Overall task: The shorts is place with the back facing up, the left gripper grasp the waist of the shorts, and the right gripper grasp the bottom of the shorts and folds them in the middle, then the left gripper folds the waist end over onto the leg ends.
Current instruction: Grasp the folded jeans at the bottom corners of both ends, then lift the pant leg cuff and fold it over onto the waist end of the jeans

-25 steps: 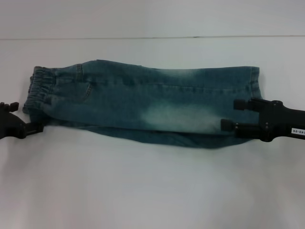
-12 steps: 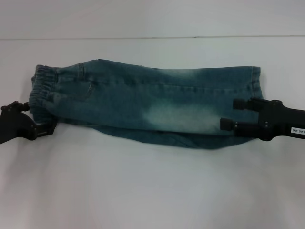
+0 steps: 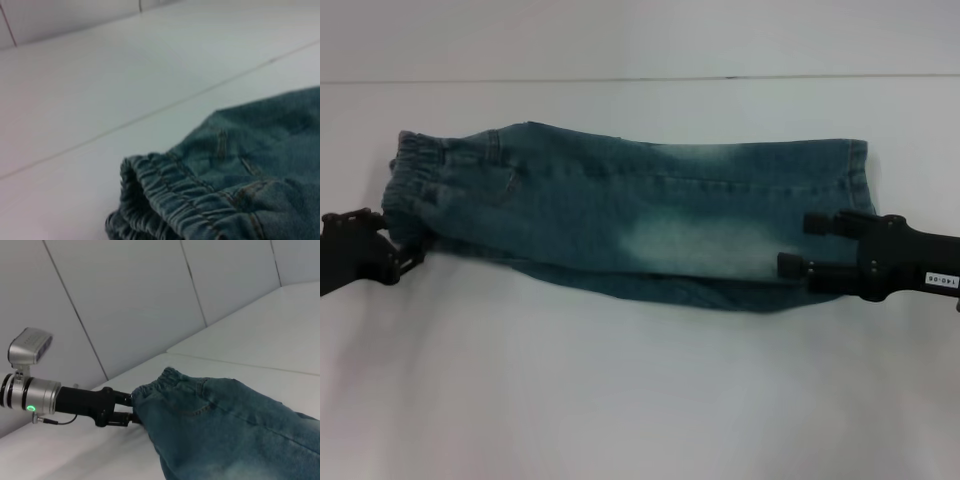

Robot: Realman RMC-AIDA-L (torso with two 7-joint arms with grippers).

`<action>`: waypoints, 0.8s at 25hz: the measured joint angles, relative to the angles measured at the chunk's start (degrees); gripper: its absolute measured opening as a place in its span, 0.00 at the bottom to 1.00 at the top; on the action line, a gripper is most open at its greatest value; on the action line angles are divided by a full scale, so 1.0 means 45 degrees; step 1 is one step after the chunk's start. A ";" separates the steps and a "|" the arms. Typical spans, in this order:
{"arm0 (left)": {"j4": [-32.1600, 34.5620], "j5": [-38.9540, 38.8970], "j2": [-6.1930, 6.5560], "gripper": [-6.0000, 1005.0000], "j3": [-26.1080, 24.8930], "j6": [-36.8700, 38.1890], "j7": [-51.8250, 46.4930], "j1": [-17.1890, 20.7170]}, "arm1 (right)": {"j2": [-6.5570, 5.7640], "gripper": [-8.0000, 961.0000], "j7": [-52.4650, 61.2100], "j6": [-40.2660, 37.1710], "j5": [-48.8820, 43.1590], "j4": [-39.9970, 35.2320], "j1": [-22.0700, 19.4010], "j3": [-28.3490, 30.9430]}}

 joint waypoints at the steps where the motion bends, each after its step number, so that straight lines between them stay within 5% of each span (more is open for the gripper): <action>1: 0.0001 -0.0081 0.0002 0.72 0.0025 0.0065 0.0036 0.0012 | 0.0001 0.96 -0.0004 0.0000 0.0001 0.0026 0.0008 0.0000; 8: 0.0585 -0.0147 0.0016 0.35 0.0140 0.0343 -0.0404 -0.0061 | 0.0001 0.96 -0.0315 0.0258 0.0489 0.0411 -0.0040 0.0129; 14: 0.2197 0.0201 0.0091 0.13 0.0402 0.1885 -0.2142 -0.0392 | 0.0000 0.95 -0.0883 0.0808 0.1050 0.1231 0.0046 0.0150; 20: 0.3798 0.1117 0.0127 0.07 0.1666 0.2223 -0.4161 -0.0776 | 0.0063 0.77 -0.1840 0.1850 0.1714 0.2304 0.0402 0.0103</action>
